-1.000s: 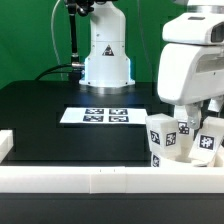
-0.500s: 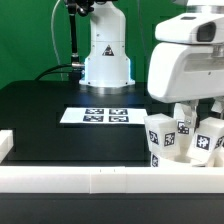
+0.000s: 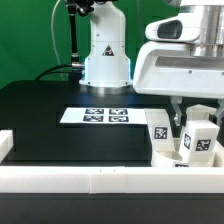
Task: Assemble stool
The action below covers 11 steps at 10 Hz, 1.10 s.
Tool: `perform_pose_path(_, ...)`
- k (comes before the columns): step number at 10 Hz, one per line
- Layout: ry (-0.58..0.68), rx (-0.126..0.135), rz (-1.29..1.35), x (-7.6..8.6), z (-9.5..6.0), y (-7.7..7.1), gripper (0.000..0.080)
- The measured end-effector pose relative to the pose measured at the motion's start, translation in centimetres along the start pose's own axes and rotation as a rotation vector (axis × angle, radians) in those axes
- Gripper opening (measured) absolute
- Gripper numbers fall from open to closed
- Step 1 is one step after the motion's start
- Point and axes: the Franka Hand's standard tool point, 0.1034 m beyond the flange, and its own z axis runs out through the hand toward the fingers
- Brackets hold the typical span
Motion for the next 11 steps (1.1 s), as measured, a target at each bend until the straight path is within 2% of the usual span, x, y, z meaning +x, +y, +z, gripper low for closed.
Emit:
perform_pose_path(3,0.007,-0.005,0.195,0.2,0.0,0.8,0.0343)
perform_pose_path(5,0.003,-0.01,0.217,-0.2,0.0,1.6,0.0343)
perform_pose_path(6,0.0,-0.011,0.218,-0.4,-0.1,1.9,0.0414)
perform_pose_path(7,0.003,-0.009,0.216,-0.3,-0.5,2.2,0.0414)
perform_pose_path(8,0.007,-0.004,0.213,-0.2,-1.2,2.4,0.0582)
perform_pose_path(9,0.002,-0.002,0.21,-0.1,-2.1,2.7,0.0582)
perform_pose_path(10,-0.014,0.0,0.216,-0.2,-3.4,2.9,0.0638)
perform_pose_path(11,-0.027,0.003,0.218,-0.3,-4.5,2.8,0.0646)
